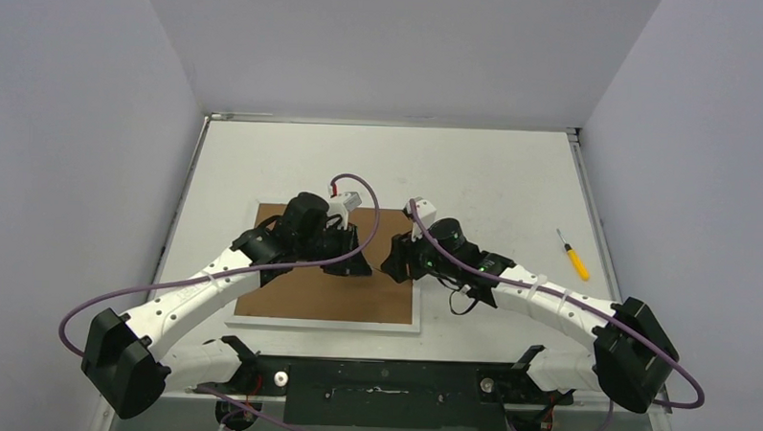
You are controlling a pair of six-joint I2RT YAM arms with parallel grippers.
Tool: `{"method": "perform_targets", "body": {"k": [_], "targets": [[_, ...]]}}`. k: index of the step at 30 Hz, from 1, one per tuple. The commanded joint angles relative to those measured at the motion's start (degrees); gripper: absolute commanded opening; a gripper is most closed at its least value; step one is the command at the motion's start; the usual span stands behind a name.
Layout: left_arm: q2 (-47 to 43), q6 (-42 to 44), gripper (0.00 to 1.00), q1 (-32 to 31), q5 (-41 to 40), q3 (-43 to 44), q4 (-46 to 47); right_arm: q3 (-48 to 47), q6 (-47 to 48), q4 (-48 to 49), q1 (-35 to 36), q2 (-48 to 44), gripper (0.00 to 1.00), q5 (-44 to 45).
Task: Take the photo out of the frame
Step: Adjust the photo frame at the center of the board.
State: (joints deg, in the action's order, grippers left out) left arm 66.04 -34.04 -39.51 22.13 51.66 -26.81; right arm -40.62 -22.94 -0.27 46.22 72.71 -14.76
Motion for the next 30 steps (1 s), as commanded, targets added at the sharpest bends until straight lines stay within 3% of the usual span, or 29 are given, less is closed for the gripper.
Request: {"method": "perform_targets", "body": {"k": [1, 6, 10, 13, 18, 20, 24, 27, 30], "targets": [[-0.52, -1.81, 0.00, 0.92, -0.92, 0.41, 13.65, 0.84, 0.88, -0.90, 1.89, -1.43, 0.52, -3.04], [-0.27, -1.94, 0.00, 0.92, -1.45, -0.94, 14.06, -0.54, 1.32, -4.31, 0.37, -2.74, 0.53, 5.62], [-0.18, -2.02, 0.00, 0.92, -0.25, -2.30, 14.60, -1.29, 2.22, -2.67, -4.86, -3.41, 0.54, 0.19], [-1.14, -2.28, 0.00, 0.92, 0.15, -3.84, 16.22, -2.85, 3.10, -2.72, -7.45, -2.50, 0.59, 1.00], [-0.12, -6.40, 0.00, 0.92, -13.21, -4.26, 10.85, -8.83, 2.83, -2.62, -11.77, 2.83, 0.60, 8.95], [1.46, -7.58, 0.00, 0.92, -14.57, -3.58, 8.36, -11.73, 2.07, -2.60, -14.56, 7.15, 0.59, 9.28], [1.97, -9.39, 0.00, 1.05, -14.63, -3.60, 5.51, -16.70, 5.13, -0.20, -19.57, 16.37, 0.59, -0.95], [-0.99, -9.70, 0.00, 1.86, -15.71, -4.65, 3.32, -19.02, 14.24, 5.14, -19.50, 20.94, 0.63, -8.67], [-4.68, -10.12, 0.00, 3.49, -16.00, -5.73, 1.23, -21.65, 22.93, 8.71, -18.38, 25.00, 0.64, -11.08]]}}
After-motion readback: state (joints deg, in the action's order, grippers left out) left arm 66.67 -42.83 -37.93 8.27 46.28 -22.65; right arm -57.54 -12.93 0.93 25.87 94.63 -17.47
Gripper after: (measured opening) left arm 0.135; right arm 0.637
